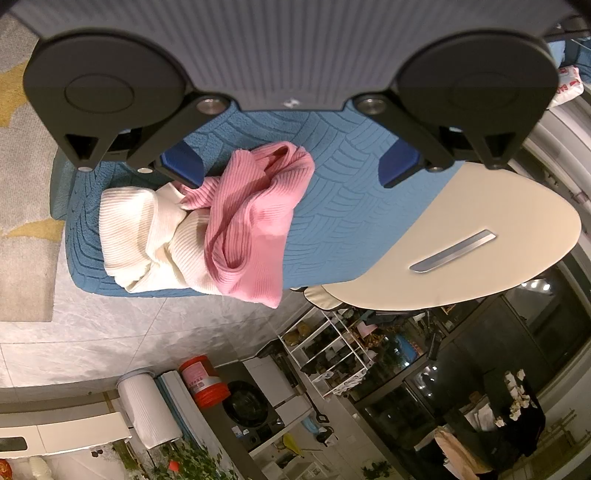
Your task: Fold clothes
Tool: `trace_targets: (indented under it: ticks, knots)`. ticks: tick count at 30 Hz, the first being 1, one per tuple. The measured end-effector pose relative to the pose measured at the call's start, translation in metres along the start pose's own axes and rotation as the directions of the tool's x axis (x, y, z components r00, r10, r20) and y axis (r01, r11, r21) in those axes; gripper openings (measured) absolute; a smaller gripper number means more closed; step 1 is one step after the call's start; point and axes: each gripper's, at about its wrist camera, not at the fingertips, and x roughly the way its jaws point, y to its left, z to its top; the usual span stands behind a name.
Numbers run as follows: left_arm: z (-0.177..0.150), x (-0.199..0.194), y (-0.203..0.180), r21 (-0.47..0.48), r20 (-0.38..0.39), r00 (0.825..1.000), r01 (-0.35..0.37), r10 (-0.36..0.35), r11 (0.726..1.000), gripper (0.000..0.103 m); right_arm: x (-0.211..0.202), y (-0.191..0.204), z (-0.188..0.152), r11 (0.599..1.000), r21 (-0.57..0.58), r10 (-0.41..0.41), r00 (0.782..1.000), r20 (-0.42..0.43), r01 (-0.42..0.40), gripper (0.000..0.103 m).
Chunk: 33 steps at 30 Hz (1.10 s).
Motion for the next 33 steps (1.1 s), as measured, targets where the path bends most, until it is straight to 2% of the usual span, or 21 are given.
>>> trace_targets:
  ticks: [4,6,9,13,19,20,23,25,26,27,29,33]
  knots:
    - [0.001,0.008,-0.001,-0.039,-0.011,0.998,0.065,-0.066,0.997,0.103,-0.007,-0.001,0.000,1.000,0.008,-0.018,0.999,0.035,0.018,0.103]
    - [0.004,0.017,-0.006,-0.026,-0.028,0.995,0.098,-0.099,0.995,0.103,-0.012,-0.004,0.000,0.999,0.014,-0.031,0.998,0.060,0.030,0.103]
    - [0.011,0.039,-0.025,0.063,-0.060,0.994,0.097,-0.094,0.993,0.103,-0.027,-0.005,-0.002,0.997,0.043,-0.064,0.988,0.138,0.059,0.103]
    - [0.018,0.068,-0.056,0.145,-0.078,0.989,0.137,-0.127,0.980,0.099,-0.034,-0.015,0.000,0.997,0.069,-0.026,0.982,0.185,0.013,0.103]
    - [0.024,0.110,-0.107,0.278,0.056,0.980,0.168,-0.191,0.946,0.096,-0.033,-0.030,0.005,0.992,0.124,-0.003,0.979,0.203,-0.023,0.103]
    - [0.026,0.116,-0.115,0.299,0.073,0.979,0.159,-0.188,0.941,0.096,-0.031,-0.032,0.005,0.991,0.133,-0.003,0.980,0.198,-0.024,0.103]
    - [0.029,0.143,-0.141,0.440,0.137,0.977,0.090,-0.166,0.894,0.096,-0.027,-0.038,0.008,0.989,0.142,0.010,0.980,0.199,-0.039,0.103]
    - [0.028,0.159,-0.159,0.546,0.189,0.973,0.009,-0.133,0.837,0.085,-0.021,-0.039,0.011,0.991,0.128,0.018,0.983,0.182,-0.041,0.103]
    - [0.030,0.168,-0.167,0.570,0.151,0.981,0.012,-0.120,0.822,0.052,-0.019,-0.039,0.012,0.992,0.120,0.014,0.985,0.175,-0.035,0.103]
    - [0.032,0.179,-0.174,0.581,0.088,0.989,0.043,-0.115,0.813,0.029,-0.016,-0.037,0.011,0.993,0.115,0.007,0.986,0.166,-0.026,0.103]
    - [0.034,0.189,-0.182,0.559,0.033,0.995,0.063,-0.098,0.827,0.029,-0.012,-0.036,0.011,0.994,0.111,-0.005,0.988,0.156,-0.012,0.103]
    - [0.042,0.191,-0.181,0.496,0.023,0.996,0.061,-0.084,0.866,0.022,-0.007,-0.035,0.012,0.995,0.103,-0.025,0.990,0.142,0.011,0.103]
